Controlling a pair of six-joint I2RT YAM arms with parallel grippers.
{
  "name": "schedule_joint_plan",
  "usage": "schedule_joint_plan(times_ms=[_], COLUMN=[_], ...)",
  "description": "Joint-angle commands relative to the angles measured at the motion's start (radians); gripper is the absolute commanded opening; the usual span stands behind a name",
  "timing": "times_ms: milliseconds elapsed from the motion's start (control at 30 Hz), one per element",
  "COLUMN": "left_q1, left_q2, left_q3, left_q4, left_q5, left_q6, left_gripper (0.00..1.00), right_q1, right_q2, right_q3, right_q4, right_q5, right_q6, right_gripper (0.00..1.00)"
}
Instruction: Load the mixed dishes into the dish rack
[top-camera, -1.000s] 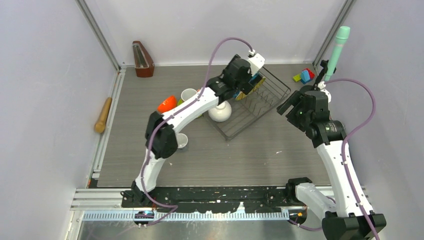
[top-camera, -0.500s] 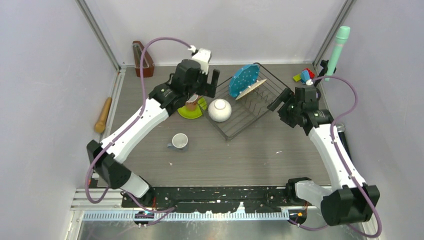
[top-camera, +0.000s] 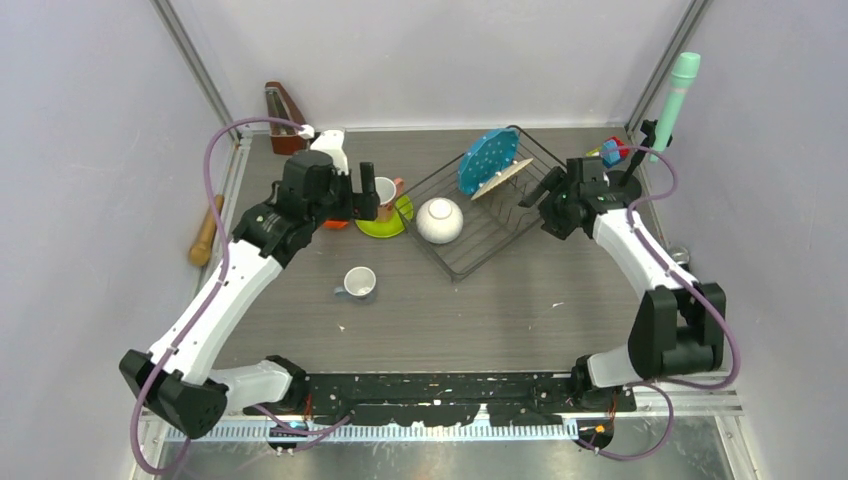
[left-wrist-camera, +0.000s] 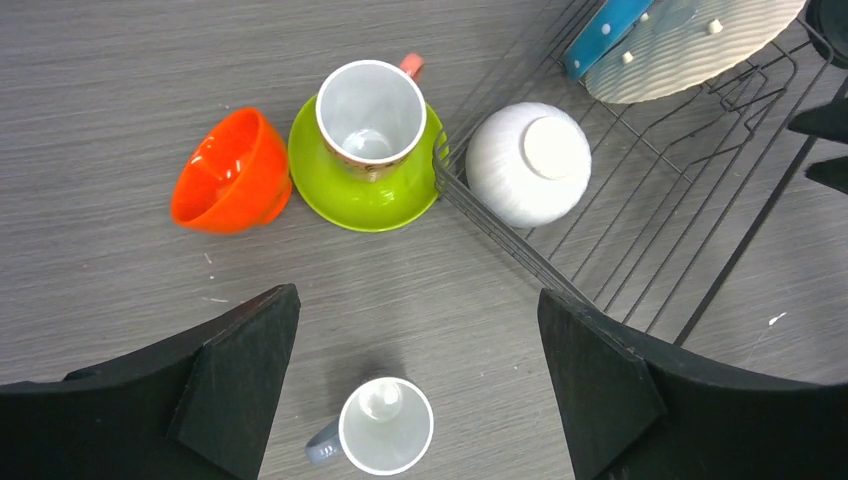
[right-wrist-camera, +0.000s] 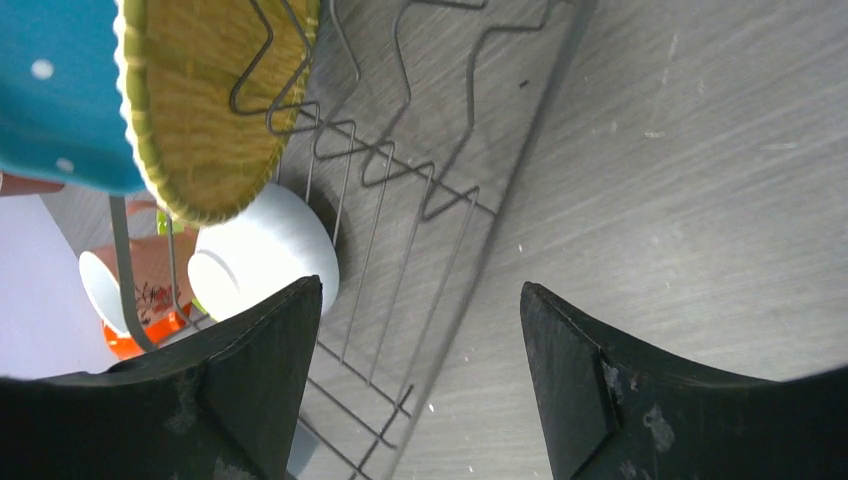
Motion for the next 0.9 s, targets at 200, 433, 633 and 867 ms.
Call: schedule_joint_plan(times_ms=[200,433,633,867], left_q1=[0.122,0.162,0.167,0.167], left_q2=[-0.010,0.017,0.072,0.118], left_q3=[0.061,0.026,0.001,-0.008], left_q4=[-0.118,-0.088,-0.037,0.016], left_q5=[0.062,0.089,0.109,0.155], left_q6=[-0.023,-0.042,-0.078,-0.118], left_gripper=[0.93,0.93,0.92,0.87], right_q1=[0.068,0.081,0.100,0.100], right_q2=[0.263,0.424,0.434,0.351], right_q3=[0.250,0.487,0.535,0.444], right_q4=[0.133,0.106,0.103,0.101], right_q5=[0.063,0.096,0.055,0.098], right_q6=[0.047,0.032,-0.003,-0.022], right_gripper=[0.79,0.79,0.81,0.82])
